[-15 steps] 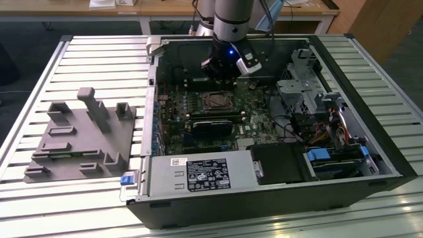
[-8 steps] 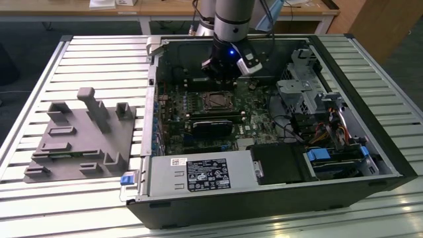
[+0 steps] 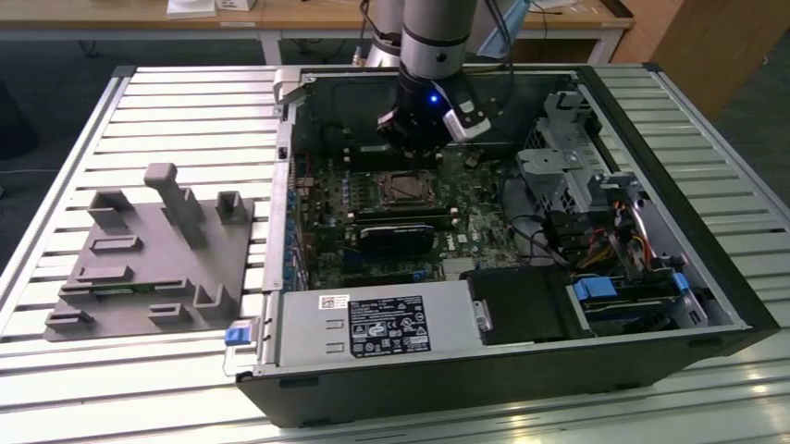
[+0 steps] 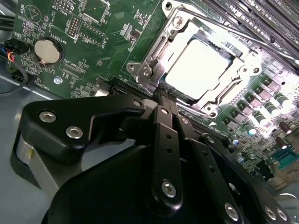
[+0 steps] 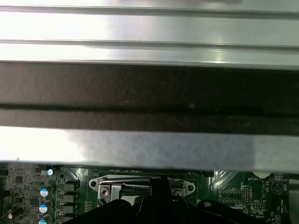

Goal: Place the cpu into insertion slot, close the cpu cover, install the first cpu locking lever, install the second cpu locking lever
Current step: 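Install the second cpu locking lever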

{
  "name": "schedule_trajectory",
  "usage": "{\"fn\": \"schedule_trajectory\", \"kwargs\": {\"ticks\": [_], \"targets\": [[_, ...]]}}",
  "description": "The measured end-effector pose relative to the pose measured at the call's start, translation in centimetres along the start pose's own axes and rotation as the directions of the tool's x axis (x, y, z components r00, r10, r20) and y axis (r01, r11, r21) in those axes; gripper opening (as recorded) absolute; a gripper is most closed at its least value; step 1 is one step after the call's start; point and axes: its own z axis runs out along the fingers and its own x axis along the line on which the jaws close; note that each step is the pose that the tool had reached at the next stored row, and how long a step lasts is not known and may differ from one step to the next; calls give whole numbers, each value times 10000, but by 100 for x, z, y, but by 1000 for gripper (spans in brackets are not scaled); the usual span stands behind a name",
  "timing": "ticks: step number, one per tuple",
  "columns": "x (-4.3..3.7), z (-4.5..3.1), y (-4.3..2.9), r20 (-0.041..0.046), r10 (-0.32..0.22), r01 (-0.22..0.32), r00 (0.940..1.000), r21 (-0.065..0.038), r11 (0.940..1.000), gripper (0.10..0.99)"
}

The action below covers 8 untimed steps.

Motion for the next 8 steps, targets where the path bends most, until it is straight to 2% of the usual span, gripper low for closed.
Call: {"fn": "schedule_trajectory", "kwargs": {"ticks": [8], "targets": [[-1,-3,-34,-1,0,0,10000,1,10000,106]]}}
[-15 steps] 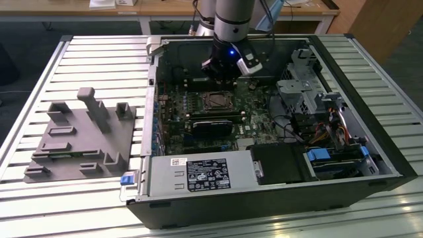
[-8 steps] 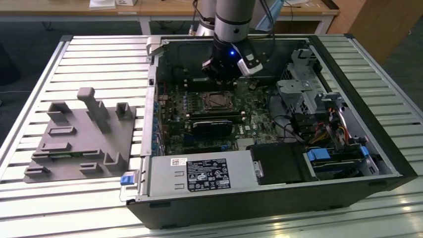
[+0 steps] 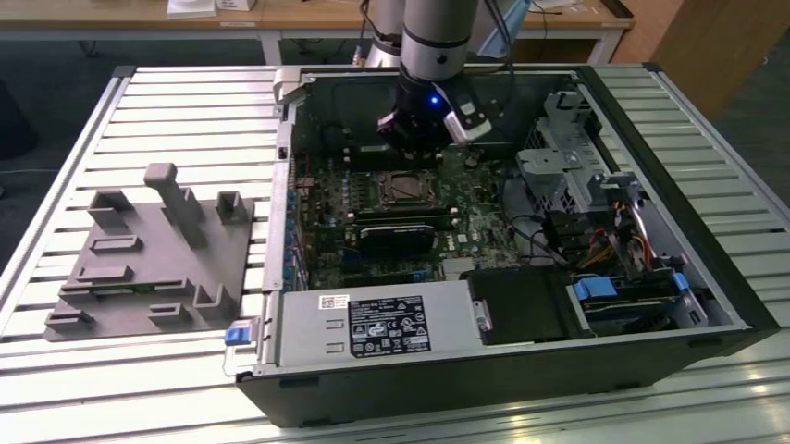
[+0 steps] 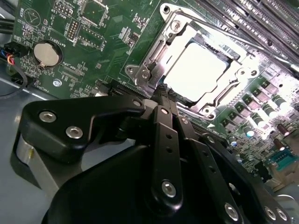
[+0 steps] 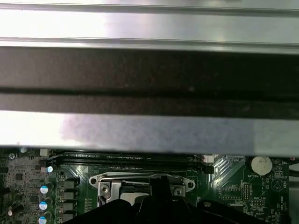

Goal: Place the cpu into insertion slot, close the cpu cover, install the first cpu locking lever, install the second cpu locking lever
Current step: 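Install the second cpu locking lever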

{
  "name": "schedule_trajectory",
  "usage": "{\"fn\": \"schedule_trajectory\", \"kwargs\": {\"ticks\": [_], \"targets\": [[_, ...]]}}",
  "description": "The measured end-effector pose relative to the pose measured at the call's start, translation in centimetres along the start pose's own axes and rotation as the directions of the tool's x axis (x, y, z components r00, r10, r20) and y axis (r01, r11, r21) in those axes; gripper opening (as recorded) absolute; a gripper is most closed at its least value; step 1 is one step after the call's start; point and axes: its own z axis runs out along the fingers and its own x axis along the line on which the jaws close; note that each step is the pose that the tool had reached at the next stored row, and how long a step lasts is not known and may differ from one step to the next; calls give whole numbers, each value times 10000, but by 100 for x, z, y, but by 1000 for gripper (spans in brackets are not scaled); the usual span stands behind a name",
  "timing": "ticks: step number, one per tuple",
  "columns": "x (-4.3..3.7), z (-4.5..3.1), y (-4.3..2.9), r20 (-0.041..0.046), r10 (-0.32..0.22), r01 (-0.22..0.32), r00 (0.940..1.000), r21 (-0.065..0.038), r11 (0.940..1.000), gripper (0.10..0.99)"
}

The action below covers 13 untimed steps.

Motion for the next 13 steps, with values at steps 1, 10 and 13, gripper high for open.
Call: {"fn": "schedule_trajectory", "kwargs": {"ticks": [1,10,13], "targets": [[0,0,-6,0,0,0,10000,0,10000,106],[0,-4,-69,1,0,0,10000,-1,10000,106],[0,-5,-89,0,0,0,10000,0,10000,106]]}}
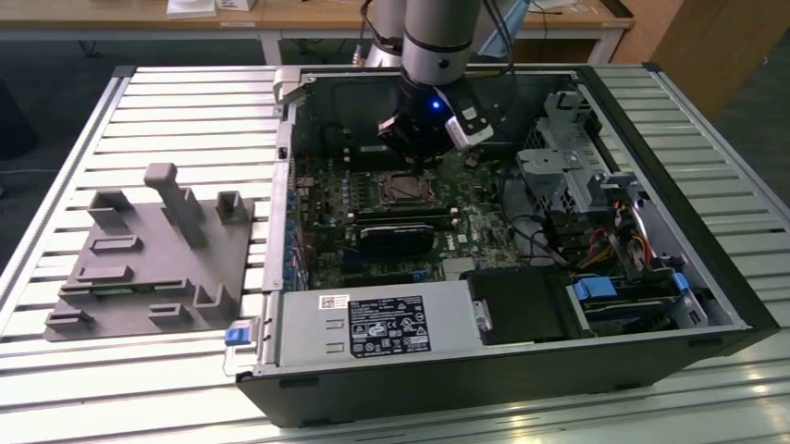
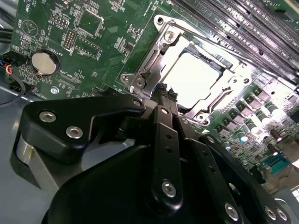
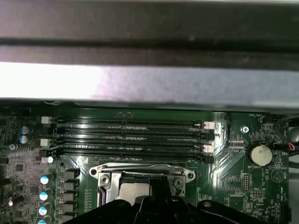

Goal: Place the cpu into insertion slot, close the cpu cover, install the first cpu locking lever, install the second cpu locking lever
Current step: 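Install the second cpu locking lever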

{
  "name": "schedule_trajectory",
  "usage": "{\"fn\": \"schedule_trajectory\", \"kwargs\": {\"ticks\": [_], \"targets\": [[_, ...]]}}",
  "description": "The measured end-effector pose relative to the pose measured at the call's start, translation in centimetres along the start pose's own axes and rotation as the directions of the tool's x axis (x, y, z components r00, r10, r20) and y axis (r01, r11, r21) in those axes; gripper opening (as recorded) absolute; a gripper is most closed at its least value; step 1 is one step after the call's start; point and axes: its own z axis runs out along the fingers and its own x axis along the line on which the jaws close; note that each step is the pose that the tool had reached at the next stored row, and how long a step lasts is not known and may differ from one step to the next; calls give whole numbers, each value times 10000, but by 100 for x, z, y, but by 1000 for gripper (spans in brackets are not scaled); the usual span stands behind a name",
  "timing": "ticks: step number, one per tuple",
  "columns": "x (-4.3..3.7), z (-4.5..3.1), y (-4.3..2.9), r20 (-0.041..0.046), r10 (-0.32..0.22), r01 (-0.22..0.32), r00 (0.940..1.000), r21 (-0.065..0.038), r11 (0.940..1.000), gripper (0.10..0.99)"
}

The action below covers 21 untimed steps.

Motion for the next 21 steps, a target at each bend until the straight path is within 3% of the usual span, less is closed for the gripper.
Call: {"fn": "schedule_trajectory", "kwargs": {"ticks": [5,13,21], "targets": [[0,-18,-8,0,0,0,10000,1,10000,106],[2,-209,4,-6,-1,1,10000,0,10000,106],[3,-213,-38,-9,0,0,10000,-1,10000,106]]}}
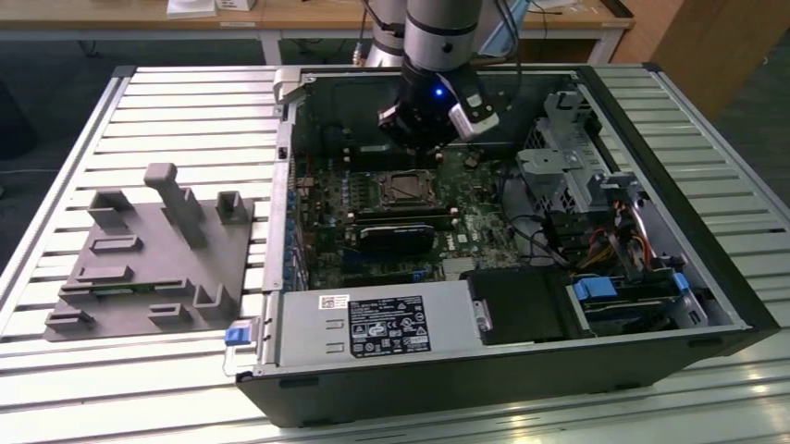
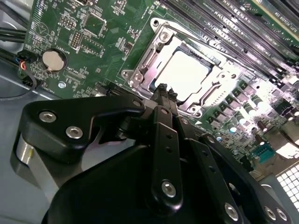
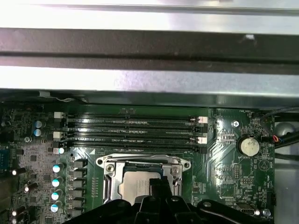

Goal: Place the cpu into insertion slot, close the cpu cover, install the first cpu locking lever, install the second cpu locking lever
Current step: 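Install the second cpu locking lever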

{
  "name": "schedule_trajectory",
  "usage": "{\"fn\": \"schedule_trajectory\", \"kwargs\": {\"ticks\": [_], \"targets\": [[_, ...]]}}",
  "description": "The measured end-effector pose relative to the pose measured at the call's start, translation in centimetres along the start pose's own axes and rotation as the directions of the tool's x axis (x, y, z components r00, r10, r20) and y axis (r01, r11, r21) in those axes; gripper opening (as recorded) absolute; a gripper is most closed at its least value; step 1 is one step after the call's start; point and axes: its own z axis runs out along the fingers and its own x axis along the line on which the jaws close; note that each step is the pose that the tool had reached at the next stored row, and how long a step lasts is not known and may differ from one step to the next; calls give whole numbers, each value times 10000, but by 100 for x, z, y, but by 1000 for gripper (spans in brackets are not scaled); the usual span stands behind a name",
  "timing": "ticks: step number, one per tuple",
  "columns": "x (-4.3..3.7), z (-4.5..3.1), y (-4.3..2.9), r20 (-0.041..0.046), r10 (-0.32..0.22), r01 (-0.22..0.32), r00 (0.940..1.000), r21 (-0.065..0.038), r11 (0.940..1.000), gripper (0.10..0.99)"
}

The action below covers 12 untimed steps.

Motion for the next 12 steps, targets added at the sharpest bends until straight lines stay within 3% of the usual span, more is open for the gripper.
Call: {"fn": "schedule_trajectory", "kwargs": {"ticks": [8,12], "targets": [[0,-1,-22,0,-1,1,10000,2,10000,106],[0,-3,-69,-6,0,0,10000,0,10000,106]]}}
